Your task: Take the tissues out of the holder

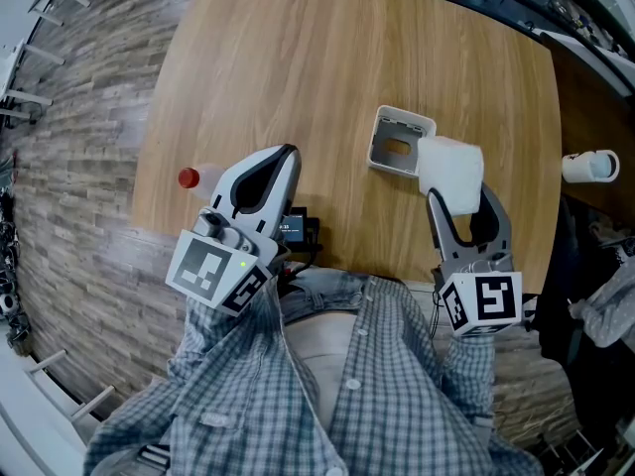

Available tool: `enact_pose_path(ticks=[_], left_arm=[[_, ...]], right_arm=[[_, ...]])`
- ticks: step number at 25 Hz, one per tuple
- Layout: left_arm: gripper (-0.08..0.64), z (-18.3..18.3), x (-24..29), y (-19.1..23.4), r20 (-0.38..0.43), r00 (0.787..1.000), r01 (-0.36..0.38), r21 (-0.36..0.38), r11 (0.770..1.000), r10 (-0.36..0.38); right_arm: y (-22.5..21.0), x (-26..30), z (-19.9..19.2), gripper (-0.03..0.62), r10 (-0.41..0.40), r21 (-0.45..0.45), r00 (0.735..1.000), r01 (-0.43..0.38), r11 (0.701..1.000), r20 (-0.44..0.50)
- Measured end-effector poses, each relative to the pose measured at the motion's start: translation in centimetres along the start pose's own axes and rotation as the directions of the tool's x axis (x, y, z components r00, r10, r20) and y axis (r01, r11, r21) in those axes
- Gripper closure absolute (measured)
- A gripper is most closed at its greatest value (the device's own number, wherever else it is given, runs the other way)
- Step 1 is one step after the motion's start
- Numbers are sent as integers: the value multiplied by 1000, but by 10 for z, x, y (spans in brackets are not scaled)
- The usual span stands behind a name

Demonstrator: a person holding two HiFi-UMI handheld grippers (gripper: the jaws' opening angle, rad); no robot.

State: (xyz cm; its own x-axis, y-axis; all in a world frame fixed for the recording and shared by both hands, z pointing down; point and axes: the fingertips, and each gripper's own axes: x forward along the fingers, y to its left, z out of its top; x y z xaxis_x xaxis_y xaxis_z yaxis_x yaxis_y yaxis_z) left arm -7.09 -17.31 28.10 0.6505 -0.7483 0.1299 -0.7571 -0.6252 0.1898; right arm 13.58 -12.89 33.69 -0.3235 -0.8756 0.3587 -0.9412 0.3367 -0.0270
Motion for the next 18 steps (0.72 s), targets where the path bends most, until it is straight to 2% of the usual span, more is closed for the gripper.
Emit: enact_pose_path(ticks=[18], left_arm=[[554,2,0,2,6,1000,-12,-4,1000,12]], right_arm=[[1,3,-1,321,14,3,1000,-14,1000,-6]])
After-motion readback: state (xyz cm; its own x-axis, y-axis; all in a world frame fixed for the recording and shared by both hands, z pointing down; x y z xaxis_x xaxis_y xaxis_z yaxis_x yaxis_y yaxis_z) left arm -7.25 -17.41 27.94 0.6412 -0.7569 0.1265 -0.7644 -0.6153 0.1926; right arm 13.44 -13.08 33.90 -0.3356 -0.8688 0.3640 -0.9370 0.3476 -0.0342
